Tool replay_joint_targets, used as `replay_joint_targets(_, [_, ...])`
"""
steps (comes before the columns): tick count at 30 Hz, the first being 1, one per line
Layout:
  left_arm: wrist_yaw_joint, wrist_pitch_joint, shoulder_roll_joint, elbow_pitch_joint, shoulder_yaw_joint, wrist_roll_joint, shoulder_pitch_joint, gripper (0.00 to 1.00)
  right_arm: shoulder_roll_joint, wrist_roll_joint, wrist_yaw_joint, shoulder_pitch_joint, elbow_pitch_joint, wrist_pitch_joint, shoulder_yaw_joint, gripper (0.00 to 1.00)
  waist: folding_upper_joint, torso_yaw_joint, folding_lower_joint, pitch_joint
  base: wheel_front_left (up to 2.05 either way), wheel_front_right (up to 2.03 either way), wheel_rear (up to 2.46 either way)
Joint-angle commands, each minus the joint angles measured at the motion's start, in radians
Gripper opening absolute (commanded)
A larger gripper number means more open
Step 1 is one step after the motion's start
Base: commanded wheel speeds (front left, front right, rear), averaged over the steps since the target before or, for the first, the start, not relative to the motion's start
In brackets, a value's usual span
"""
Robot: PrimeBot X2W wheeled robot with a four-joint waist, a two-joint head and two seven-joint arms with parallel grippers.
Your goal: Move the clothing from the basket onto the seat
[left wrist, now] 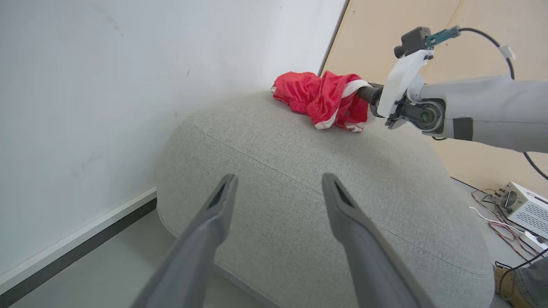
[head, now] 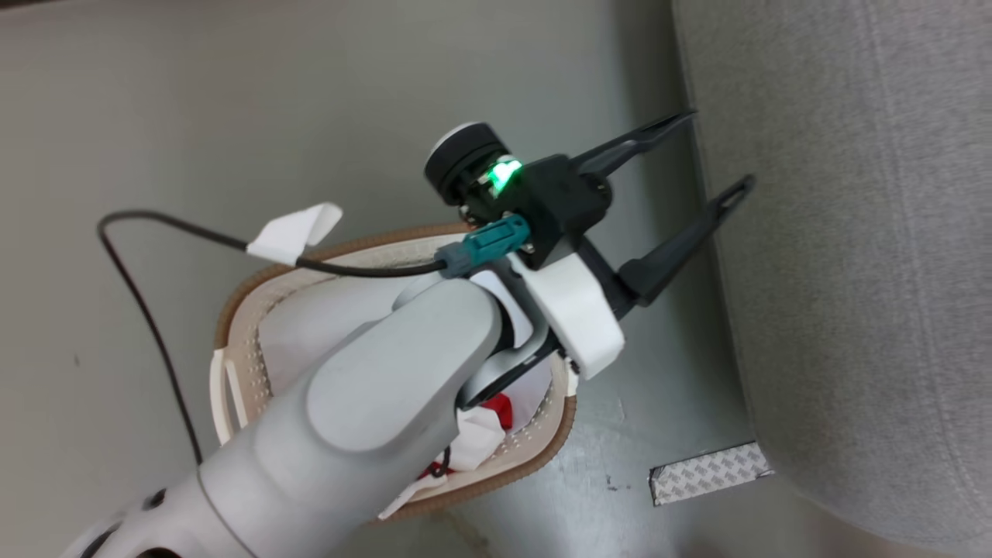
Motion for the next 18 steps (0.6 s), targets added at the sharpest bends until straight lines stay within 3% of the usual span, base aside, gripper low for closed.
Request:
replay_joint_targets(1, [0.002,-0.005,0.014,0.007,0.001,0.001,0.019,1.00,0.025,-0.028,-0.003,0.043,-0.032,-0.004,-0.024,1.00,0.0000,-0.010,-0.0001,-0.019,0.00,0.00,0.00])
replay_joint_targets(8, [0.016,-0.035,0.038,0.029,0.008,-0.030,0.082,1.00,0.127,-0.061,-0.003,0.255,-0.204,-0.004,-0.044,1.00,0.0000,-0.032,-0.0001,-0.114,0.00,0.00,0.00])
replay_joint_targets(18, [0.057,-0.095,0.083,0.072,0.052,-0.094,0.245,1.00,0.232,0.016,-0.003,0.598,-0.562,-0.004,0.092,1.00,0.0000,-0.015,-0.0001,-0.314,0.00,0.00,0.00])
